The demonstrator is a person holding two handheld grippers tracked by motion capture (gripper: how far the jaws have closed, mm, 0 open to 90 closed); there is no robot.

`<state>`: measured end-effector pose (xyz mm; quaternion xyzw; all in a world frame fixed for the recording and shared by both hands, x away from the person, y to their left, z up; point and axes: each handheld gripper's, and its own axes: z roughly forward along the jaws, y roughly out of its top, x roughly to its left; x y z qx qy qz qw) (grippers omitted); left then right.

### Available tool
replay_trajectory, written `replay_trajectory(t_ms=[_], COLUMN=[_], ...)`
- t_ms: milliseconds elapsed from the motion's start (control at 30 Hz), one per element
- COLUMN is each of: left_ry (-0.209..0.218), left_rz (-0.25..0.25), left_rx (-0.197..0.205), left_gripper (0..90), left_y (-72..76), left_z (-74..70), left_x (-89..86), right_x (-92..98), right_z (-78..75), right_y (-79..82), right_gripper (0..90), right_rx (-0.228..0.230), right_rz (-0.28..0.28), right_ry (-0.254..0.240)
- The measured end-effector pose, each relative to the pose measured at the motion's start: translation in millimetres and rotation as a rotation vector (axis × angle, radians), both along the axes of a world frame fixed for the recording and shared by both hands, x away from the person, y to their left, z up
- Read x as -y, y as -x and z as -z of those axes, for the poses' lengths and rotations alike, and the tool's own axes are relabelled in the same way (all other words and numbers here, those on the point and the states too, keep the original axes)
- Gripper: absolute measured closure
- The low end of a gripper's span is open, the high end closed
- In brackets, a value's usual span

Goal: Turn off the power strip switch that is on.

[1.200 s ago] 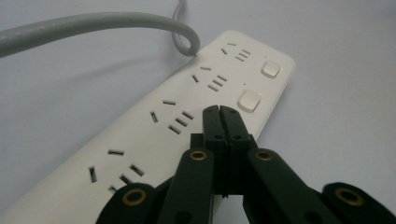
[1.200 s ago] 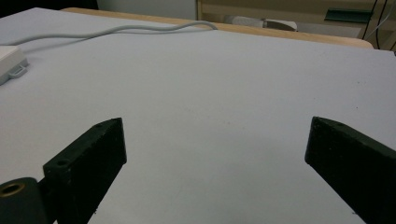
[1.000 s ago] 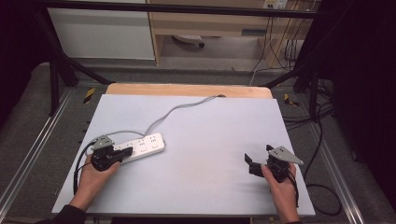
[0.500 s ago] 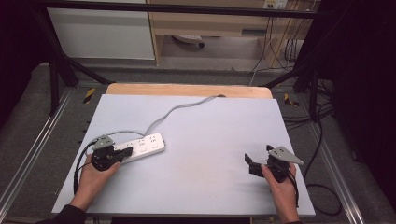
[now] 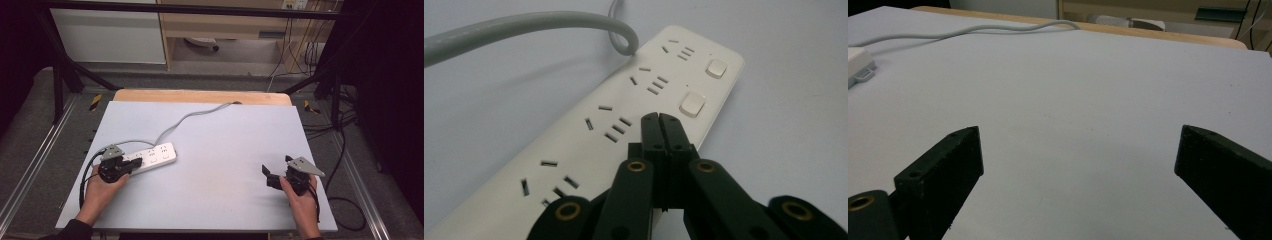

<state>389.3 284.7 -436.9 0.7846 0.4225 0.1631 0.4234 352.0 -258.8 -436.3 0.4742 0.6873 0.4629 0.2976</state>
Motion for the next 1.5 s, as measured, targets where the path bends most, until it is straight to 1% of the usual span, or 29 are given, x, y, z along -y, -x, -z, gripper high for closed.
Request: replay_trajectory(t_ms=[200, 300, 367, 467, 533, 633, 733, 800, 900, 1033, 1233, 1300, 1433, 1500], left_ry=[-0.009, -0.042, -0.038, -0.047, -0.042, -0.052, -0.039, -0.043, -0.036, -0.045, -0.033, -0.018, 0.002, 0.018], left_rz=[-0.004, -0.002, -0.003, -0.002, -0.002, -0.002, -0.005, -0.005, -0.003, -0.004, -0.008, -0.007, -0.021, -0.033], left_rx=[0.002, 0.019, 0.014, 0.018, 0.015, 0.020, 0.009, 0.013, 0.011, 0.018, 0.016, 0.011, 0.005, 0.014], left_gripper=[90.0, 90.0, 90.0, 90.0, 90.0, 90.0, 90.0, 90.0, 90.0, 90.0, 90.0, 90.0, 90.0, 90.0], left_y=[-1.5, 0.0, -0.3, 0.0, -0.3, 0.3, -0.2, 0.1, -0.2, 0.5, 0.4, 0.0, 0.5, 0.9], left_z=[-0.3, -1.1, -1.1, -1.5, -1.4, -1.5, -1.0, -1.0, -0.9, -0.9, -0.8, -0.3, 0.4, -1.2], left_x=[0.6, 3.4, 2.9, 3.7, 3.3, 4.2, 3.3, 3.6, 2.7, 3.7, 2.4, 1.5, -2.2, -4.1], right_x=[0.2, 0.5, 0.2, 0.2, 0.5, 0.4, 0.1, 0.2, 0.3, 0.2, 0.3, 0.4, 1.1, 1.3], right_z=[-0.1, 0.1, 0.1, -0.3, -0.1, -0.1, -0.2, -0.2, -0.3, 0.1, -0.1, -0.2, -0.4, -0.4], right_y=[0.3, 0.1, 0.1, 0.5, 0.4, 0.4, 0.5, 0.6, 0.5, 0.2, 0.5, 0.6, 0.3, 0.1], right_gripper=[5.7, 5.7, 5.7, 5.7, 5.7, 5.7, 5.7, 5.6, 5.6, 5.6, 5.6, 5.6, 5.7, 5.6], right_rx=[0.000, 0.000, 0.000, 0.000, 0.000, 0.000, -0.001, 0.000, 0.001, -0.002, -0.001, 0.000, 0.001, 0.003], right_rz=[0.001, 0.002, 0.001, 0.001, 0.002, 0.001, 0.000, 0.000, 0.000, 0.001, 0.001, 0.001, 0.001, 0.000], right_ry=[-0.002, -0.001, 0.000, -0.001, -0.002, -0.002, -0.001, 0.000, 0.000, -0.001, -0.001, -0.003, -0.004, -0.001])
